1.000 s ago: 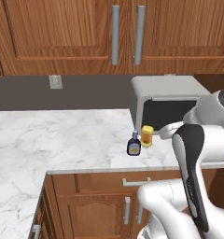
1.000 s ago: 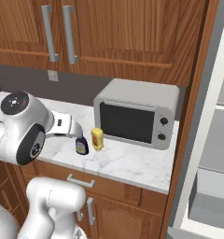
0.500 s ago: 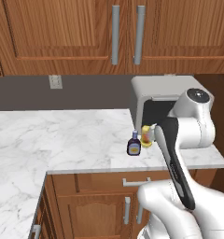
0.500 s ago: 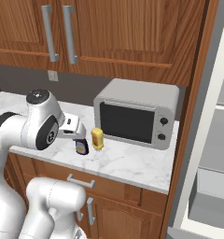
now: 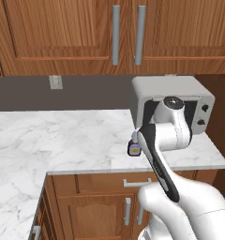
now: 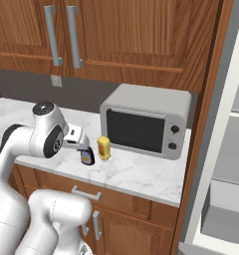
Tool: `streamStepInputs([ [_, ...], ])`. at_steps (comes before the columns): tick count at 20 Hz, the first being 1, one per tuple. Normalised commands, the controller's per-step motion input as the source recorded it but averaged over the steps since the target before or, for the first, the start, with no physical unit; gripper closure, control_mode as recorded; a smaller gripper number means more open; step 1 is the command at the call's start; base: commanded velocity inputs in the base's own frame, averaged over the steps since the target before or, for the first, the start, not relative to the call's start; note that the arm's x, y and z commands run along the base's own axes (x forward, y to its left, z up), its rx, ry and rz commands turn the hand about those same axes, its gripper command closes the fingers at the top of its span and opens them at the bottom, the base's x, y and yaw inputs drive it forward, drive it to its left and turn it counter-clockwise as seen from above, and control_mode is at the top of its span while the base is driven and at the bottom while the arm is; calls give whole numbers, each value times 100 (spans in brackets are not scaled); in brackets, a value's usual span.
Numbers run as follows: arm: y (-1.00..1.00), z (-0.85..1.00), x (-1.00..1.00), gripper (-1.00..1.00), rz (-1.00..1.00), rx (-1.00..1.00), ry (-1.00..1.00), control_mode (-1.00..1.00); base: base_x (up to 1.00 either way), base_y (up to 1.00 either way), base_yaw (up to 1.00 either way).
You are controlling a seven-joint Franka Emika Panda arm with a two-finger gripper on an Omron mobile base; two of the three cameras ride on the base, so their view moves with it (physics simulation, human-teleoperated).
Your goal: Place the mustard and condiment bottle from the counter to the top shelf of the fridge. If the existing items in the fridge are on the top shelf, move them to other shelves.
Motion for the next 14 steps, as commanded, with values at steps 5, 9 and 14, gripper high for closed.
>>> streamStepInputs([
  [5,5,-34,45,-100,-9,0,0,-100,0,0,0],
  [9,2,-17,29,-100,-9,0,0,-100,0,0,0],
  [14,0,-15,24,-100,-8,0,0,-100,0,0,0],
])
